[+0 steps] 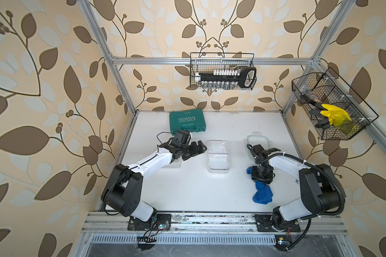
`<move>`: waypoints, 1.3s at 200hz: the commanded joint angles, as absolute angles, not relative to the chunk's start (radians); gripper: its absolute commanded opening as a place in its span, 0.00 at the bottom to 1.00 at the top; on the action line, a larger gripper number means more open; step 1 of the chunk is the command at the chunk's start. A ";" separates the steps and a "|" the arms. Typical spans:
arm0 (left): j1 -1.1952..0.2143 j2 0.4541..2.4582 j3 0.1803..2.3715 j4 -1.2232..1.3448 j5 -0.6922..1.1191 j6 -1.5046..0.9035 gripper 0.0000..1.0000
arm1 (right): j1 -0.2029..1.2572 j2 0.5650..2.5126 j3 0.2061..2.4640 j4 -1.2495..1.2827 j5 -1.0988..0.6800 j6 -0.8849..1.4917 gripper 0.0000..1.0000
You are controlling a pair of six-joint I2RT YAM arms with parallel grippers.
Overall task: Wipe the insides of the lunch boxes
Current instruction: Pick up the cleaning item at the center of the board, then wipe the dirt inside the lunch box.
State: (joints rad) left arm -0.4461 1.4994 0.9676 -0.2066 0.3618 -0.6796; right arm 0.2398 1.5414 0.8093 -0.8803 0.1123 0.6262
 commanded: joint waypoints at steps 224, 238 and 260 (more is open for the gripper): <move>-0.436 1.878 1.357 -0.421 0.414 -0.535 0.72 | 0.687 1.407 1.097 -0.457 0.074 0.812 0.00; -0.434 1.904 1.369 -0.424 0.423 -0.538 0.60 | 0.704 1.434 1.064 -0.403 0.123 0.851 0.00; -0.434 1.922 1.376 -0.405 0.433 -0.545 0.50 | 0.728 1.465 1.033 -0.354 0.164 0.925 0.00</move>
State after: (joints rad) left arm -0.4435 1.9118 1.3376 -0.3992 0.4000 -0.5484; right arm 0.7040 1.4471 1.0550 -0.4732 0.0963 0.8097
